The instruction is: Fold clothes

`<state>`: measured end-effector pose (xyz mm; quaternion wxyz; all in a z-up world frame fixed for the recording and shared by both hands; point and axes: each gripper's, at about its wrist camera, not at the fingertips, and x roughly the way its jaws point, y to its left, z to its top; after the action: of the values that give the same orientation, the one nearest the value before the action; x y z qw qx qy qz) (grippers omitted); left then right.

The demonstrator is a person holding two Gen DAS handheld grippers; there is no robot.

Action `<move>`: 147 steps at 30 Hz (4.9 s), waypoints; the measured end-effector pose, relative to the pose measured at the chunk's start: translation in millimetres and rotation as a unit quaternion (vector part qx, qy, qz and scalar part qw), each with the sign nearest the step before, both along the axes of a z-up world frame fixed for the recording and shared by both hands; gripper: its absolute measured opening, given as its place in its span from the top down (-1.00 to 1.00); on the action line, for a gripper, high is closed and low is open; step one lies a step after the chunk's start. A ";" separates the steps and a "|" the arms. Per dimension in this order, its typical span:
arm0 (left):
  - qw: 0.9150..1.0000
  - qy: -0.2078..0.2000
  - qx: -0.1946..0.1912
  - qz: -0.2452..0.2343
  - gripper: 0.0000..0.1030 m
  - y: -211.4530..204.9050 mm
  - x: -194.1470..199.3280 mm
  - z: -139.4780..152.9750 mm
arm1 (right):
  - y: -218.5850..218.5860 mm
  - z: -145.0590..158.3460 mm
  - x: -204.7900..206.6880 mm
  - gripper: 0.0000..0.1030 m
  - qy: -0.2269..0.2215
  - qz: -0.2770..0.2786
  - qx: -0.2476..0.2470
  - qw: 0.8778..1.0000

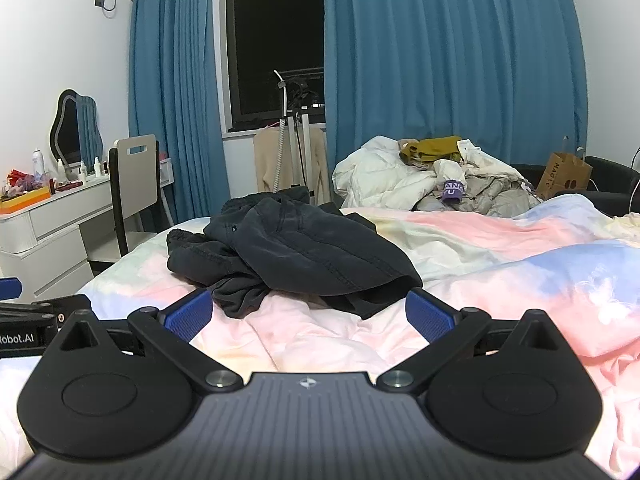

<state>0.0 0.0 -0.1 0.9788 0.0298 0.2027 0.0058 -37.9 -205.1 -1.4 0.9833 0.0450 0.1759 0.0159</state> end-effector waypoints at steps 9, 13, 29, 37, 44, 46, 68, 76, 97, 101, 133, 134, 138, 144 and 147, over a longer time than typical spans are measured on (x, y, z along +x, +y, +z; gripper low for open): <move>1.000 0.000 0.006 0.002 -1.00 -0.2 0.3 -1.0 | -0.3 -0.9 0.3 -1.00 0.002 -0.006 -0.007 1.000; 1.000 0.000 0.008 0.003 -1.00 -0.3 0.4 -1.4 | 0.3 -0.9 1.2 -1.00 0.005 -0.008 -0.010 1.000; 1.000 0.001 0.012 0.005 -1.00 -0.9 -1.0 -2.4 | 1.4 0.5 -0.7 -1.00 0.003 -0.009 -0.014 1.000; 1.000 0.003 0.013 0.004 -1.00 -0.7 -0.1 -2.8 | 0.9 -0.6 -1.3 -1.00 0.002 -0.011 -0.012 1.000; 1.000 0.002 0.008 -0.001 -1.00 0.8 -0.3 -4.8 | 1.2 -0.4 -2.9 -1.00 0.001 -0.009 -0.010 1.000; 1.000 0.002 0.007 -0.002 -1.00 1.2 -0.1 -5.6 | 1.1 -0.6 -2.8 -1.00 0.001 -0.011 -0.012 1.000; 0.998 -0.016 -0.016 -0.054 -0.99 -3.2 29.6 27.4 | -28.3 -1.3 12.5 -1.00 -0.003 -0.014 0.069 0.998; 0.999 -0.016 -0.023 -0.032 -0.99 6.5 69.1 24.3 | -33.7 -7.4 71.6 -1.00 0.015 0.016 0.082 0.996; 0.999 0.012 -0.038 0.016 -0.94 75.8 127.0 -32.5 | 108.4 -1.3 380.1 -0.97 0.051 0.108 0.004 0.993; 0.998 0.031 -0.046 0.020 -0.94 81.9 140.4 -49.6 | 119.1 -11.5 441.1 -0.98 0.098 0.056 0.017 0.993; 0.996 -0.032 -0.084 0.030 -0.94 91.3 137.9 -49.3 | 32.1 27.2 320.5 0.58 0.067 0.056 0.118 0.989; 0.995 -0.039 -0.087 0.024 -0.94 91.1 133.5 -45.6 | 28.6 34.6 301.1 0.58 0.055 0.062 0.124 0.989; 0.992 -0.058 -0.110 0.003 -0.94 93.0 118.1 -31.5 | 16.0 58.8 214.9 0.58 0.008 0.080 0.127 0.989; 0.984 -0.074 -0.159 -0.033 -0.93 99.3 87.8 -12.1 | -9.2 65.4 98.6 0.58 -0.022 0.091 0.132 0.987; 0.982 -0.073 -0.168 -0.052 -0.93 95.8 71.6 -4.5 | -22.3 54.0 56.5 0.55 -0.005 0.092 0.124 0.988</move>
<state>71.7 95.8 -4.6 0.9810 -0.1248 0.1274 -0.0769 18.6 -227.4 52.6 0.9651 0.1503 0.1714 0.1286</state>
